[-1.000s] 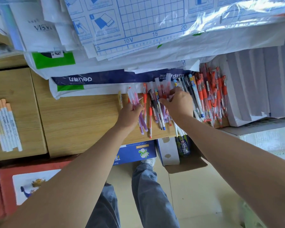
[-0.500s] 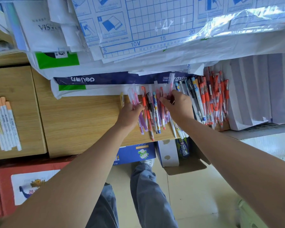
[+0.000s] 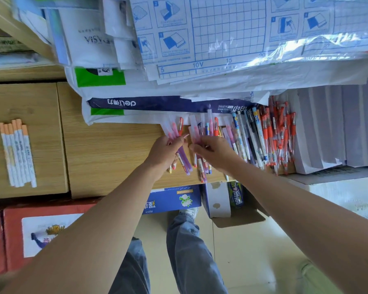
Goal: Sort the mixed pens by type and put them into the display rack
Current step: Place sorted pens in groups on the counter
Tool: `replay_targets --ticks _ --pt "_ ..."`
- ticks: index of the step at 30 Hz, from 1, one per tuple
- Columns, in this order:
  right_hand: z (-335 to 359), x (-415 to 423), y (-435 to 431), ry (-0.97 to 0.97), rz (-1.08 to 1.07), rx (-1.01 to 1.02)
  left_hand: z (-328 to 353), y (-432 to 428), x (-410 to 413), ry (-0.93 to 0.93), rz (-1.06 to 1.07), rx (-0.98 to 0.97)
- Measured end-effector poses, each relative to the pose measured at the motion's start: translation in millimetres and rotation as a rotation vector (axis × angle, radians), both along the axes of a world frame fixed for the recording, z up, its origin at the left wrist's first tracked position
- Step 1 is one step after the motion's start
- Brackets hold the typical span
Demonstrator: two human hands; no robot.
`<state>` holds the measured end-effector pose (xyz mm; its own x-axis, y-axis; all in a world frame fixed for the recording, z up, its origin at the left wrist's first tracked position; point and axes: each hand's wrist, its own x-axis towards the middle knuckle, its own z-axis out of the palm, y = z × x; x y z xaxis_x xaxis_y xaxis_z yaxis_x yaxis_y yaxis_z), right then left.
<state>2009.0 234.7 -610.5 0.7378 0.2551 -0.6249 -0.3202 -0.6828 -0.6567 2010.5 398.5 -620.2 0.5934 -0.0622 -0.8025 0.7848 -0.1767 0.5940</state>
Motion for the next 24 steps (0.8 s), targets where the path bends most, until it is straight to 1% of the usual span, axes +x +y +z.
replay_targets --ticks 4,7,10,12,16,20,24 --pt "11.4 2.3 36.2 0.083 0.041 0.046 11.2 24.2 -7.3 -0.058 0.068 -0.082" --pt "20.1 4.4 64.9 0.1 0.115 0.052 19.6 53.9 -17.5 -0.12 0.116 -0.131" --pt "28.9 2.5 103.1 0.119 0.23 0.058 26.1 88.7 -31.9 -0.139 0.176 -0.143" --pt "33.0 -0.3 133.0 0.126 0.259 0.053 29.6 115.0 -40.5 -0.162 0.189 -0.13" --pt "37.5 -6.8 200.8 0.139 0.261 0.074 32.7 179.7 -51.8 -0.201 0.231 -0.116" --pt "37.2 -13.7 276.9 0.21 0.282 0.093 37.7 252.9 -62.9 -0.219 0.21 -0.138" --pt "37.7 -25.0 357.8 0.299 0.3 0.122 33.9 327.1 -74.5 -0.17 0.231 -0.102"
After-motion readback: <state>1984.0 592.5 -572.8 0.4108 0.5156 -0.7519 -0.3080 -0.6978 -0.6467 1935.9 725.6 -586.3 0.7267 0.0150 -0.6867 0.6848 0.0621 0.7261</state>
